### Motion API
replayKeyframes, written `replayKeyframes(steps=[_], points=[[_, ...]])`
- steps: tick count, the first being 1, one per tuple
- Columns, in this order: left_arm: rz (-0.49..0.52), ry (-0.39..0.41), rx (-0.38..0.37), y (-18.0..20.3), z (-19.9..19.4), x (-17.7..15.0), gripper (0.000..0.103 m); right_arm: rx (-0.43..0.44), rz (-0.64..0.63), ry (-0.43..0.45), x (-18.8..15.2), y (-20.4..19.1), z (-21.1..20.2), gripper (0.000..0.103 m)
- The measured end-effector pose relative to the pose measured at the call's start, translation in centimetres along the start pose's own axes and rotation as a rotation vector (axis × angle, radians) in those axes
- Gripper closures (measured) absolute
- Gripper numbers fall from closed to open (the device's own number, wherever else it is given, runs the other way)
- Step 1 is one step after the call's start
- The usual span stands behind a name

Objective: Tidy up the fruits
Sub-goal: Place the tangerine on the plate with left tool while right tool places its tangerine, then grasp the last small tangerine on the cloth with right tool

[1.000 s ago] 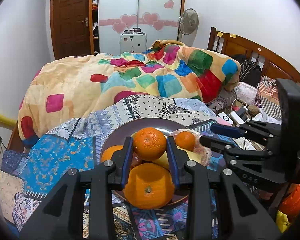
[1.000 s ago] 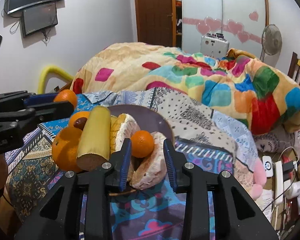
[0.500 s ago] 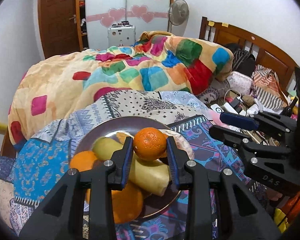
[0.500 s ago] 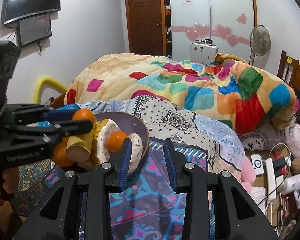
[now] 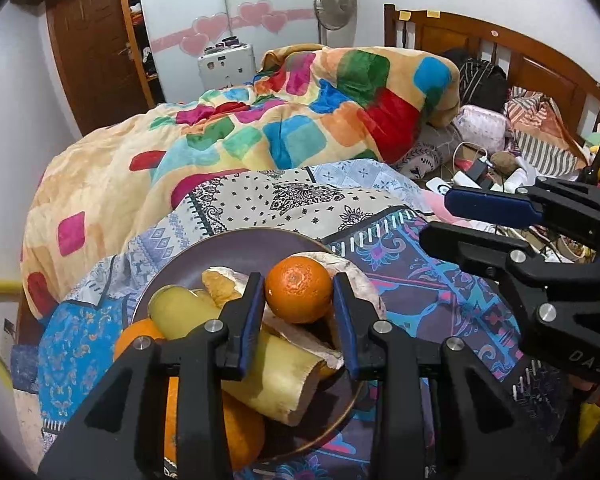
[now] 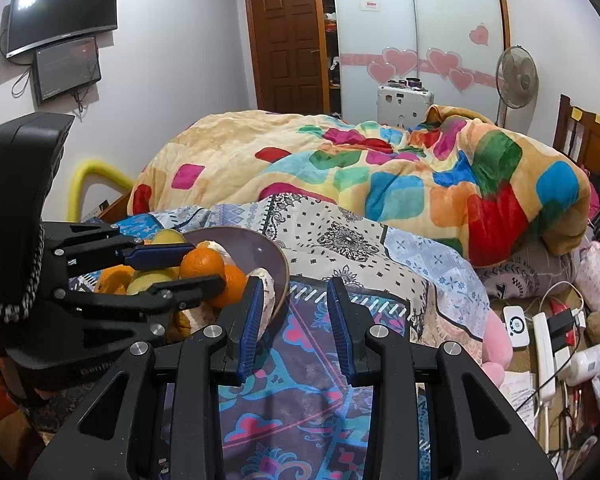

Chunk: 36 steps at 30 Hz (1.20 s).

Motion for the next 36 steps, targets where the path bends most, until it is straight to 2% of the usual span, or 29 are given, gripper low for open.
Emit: replayKeyframes(steps=[3,6,15,19,23,29,32,36], points=[[-0.013,-0.003,-0.015,-0.1,0.0,0.1,0.067,-0.003,-0.001,-0.003,-0.1,0.0,0.0,0.073],[-0.025,-0.002,-0.025,-0.3,-0.1,0.2,0.055,-0.002,-0.002,-0.003,-0.1,0.0,0.0,0.073],[-0.11,0.05,-0.036,-1.7,-2.4,0.5,0.054,-0.009,-0.011,0.01,0.4,-0.3,-0.7,0.073],[-0.163,0.111,-0.037,-2.9,-5.6,0.9,0.054,-0.011,-0.012,0.026,1.0,-0.9,-1.9,0.073],[-0.204,0.208,-0.029,-3.9,-10.5,1.0,0.054,-0.017,-0.019,0.066,2.2,-1.8,-4.4,0.073],[-0.21,0.309,-0.007,-4.2,-17.1,-0.4,0.054,-0.014,-0.042,0.146,3.5,-4.3,-9.2,0.071],[-0.202,0.321,0.007,-4.2,-19.0,-1.9,0.054,-0.004,-0.037,0.173,3.2,-5.6,-10.7,0.057],[-0.214,0.294,0.017,-4.7,-19.5,-4.2,0.047,0.028,-0.032,0.132,1.5,-7.2,-10.3,0.057]])
Point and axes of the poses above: each gripper's, at about its wrist camera, not at the fingertips, and z roughly the way its jaws point, y to its right, x to its top, the point moved 7 cm from there along z, roughly the way its jaws point, and after that the axes turned 10 degrees about -z, right-handed, at the moved point
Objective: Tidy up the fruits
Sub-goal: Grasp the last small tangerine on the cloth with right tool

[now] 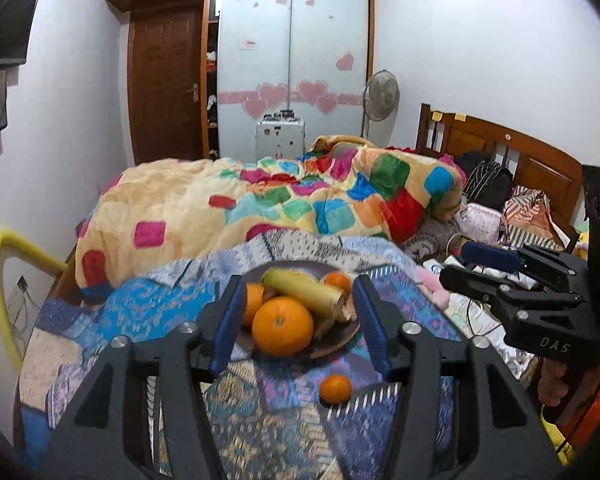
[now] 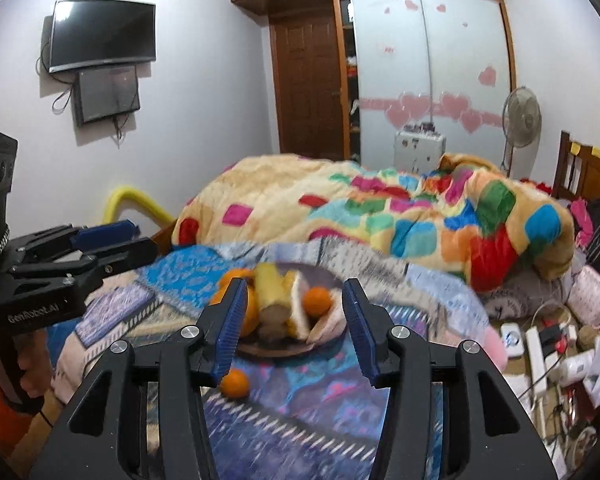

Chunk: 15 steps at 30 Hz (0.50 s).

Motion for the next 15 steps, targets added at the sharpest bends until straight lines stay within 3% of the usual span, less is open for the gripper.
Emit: replayKeyframes(steps=[8,15], points=[[-0.028,-0.125,0.044,-3.7,2.0,-4.5,0.045,0.104,-0.021,-0.171,-5.2,-3.8,5.2,0.057],[-0.039,-0.184,0.095,-7.6,3.9,-7.9,0.044,0.214,-0.062,-0.263,-6.8,-8.1,9.9,0.057]])
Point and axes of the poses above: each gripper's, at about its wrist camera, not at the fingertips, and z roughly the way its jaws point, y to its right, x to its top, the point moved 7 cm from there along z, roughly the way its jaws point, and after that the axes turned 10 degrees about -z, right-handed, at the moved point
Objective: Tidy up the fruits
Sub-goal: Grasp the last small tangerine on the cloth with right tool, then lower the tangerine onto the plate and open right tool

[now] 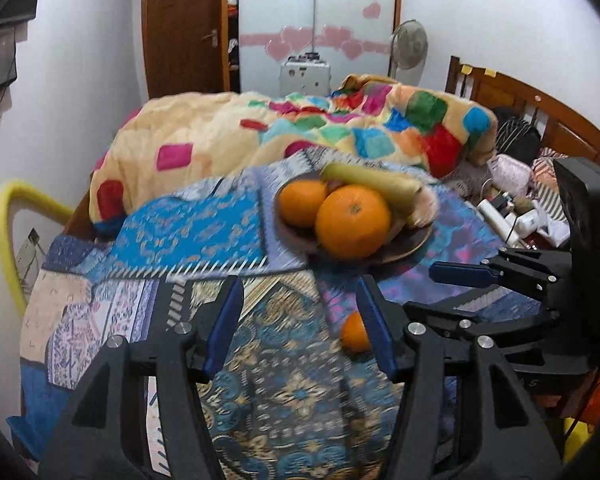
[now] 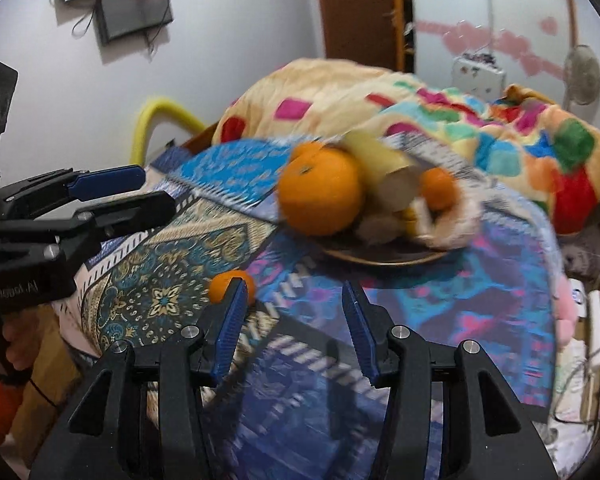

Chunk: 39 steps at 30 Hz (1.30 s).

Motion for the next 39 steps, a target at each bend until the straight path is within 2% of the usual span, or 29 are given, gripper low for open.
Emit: replayKeyframes(steps=[7,9,12,17,20,26,34,39], points=[[-0.05,-0.065,0.015,-3.4,2.6,-2.1,0.044,0.075,-0.071,-0.059,-0.3,-3.4,3.3,0.058],[-0.051,-0.07,0.011,-3.6,3.0,-2.3,0.044,0.061,-0.083,-0.072,-0.7,-3.4,3.6,0.072],[-0.042,-0.071,0.001,-3.4,3.3,-2.5,0.044,0.06,-0.073,-0.067,-1.2,-2.7,3.0,0.072],[-0.026,-0.057,-0.032,-1.7,3.6,-1.9,0.044,-0.002,-0.029,-0.045,-1.4,0.3,1.0,0.072],[-0.019,-0.044,-0.052,-0.7,3.6,-1.3,0.044,-0.076,0.007,-0.028,-1.2,3.3,-0.3,0.072],[-0.01,-0.03,-0.089,1.1,4.0,-0.7,0.044,-0.191,0.033,0.01,0.9,7.5,-1.0,0.072],[0.033,-0.021,-0.091,2.2,4.5,-0.5,0.044,-0.246,-0.028,-0.002,2.4,9.0,1.3,0.072],[0.039,-0.024,-0.098,2.3,4.9,-0.5,0.044,-0.247,-0.053,-0.005,2.7,9.4,1.8,0.072]])
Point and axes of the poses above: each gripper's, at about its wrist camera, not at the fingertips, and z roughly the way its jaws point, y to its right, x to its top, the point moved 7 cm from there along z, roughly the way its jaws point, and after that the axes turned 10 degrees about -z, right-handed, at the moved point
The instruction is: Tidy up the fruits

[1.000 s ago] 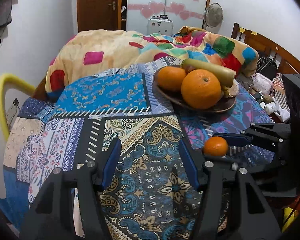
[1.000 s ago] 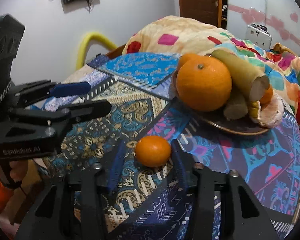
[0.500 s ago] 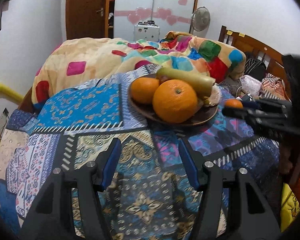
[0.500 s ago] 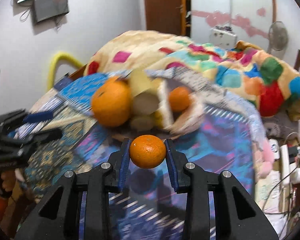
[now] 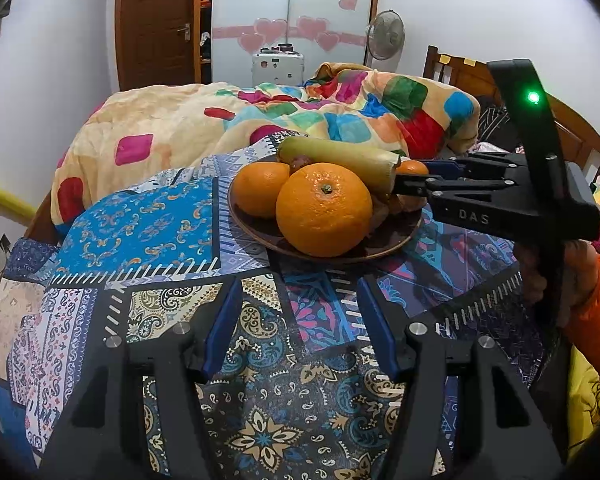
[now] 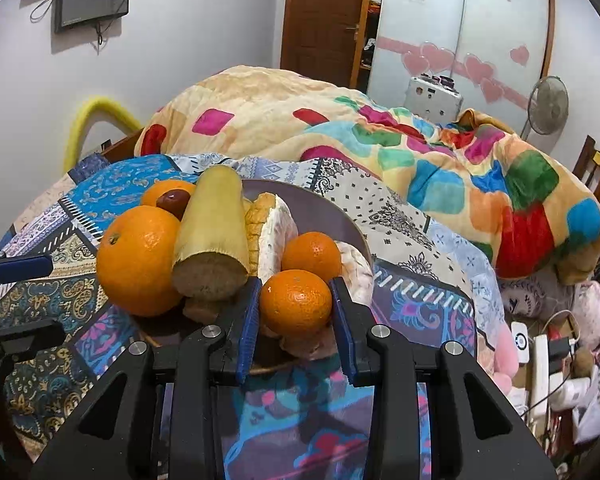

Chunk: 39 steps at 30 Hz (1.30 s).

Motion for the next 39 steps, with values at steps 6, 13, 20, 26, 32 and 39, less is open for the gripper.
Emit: replayKeyframes(steps=[6,13,20,26,32,39], points=[[-0.008,-0.001,-0.012,0.1,0.1,0.0,0.044,0.029,0.0,0.001,0.2,0.3,0.5,0.072],[-0.01,0.003,-0.013,0.3,0.0,0.1,0.044,0.023,-0.02,-0.018,0.2,0.0,0.4,0.071],[-0.014,0.025,-0.021,0.8,-1.0,0.7,0.044,0.031,-0.019,-0.001,0.0,-0.1,-0.7,0.052],[-0.022,0.071,-0.026,1.7,-3.3,1.8,0.044,0.002,0.003,0.04,-0.2,0.4,-3.4,0.052],[-0.032,0.192,-0.031,3.5,-8.7,3.5,0.044,-0.025,0.049,0.172,1.0,0.5,-10.6,0.052],[-0.04,0.318,-0.047,5.7,-15.7,4.1,0.044,-0.034,0.09,0.331,1.8,-1.0,-18.8,0.052]])
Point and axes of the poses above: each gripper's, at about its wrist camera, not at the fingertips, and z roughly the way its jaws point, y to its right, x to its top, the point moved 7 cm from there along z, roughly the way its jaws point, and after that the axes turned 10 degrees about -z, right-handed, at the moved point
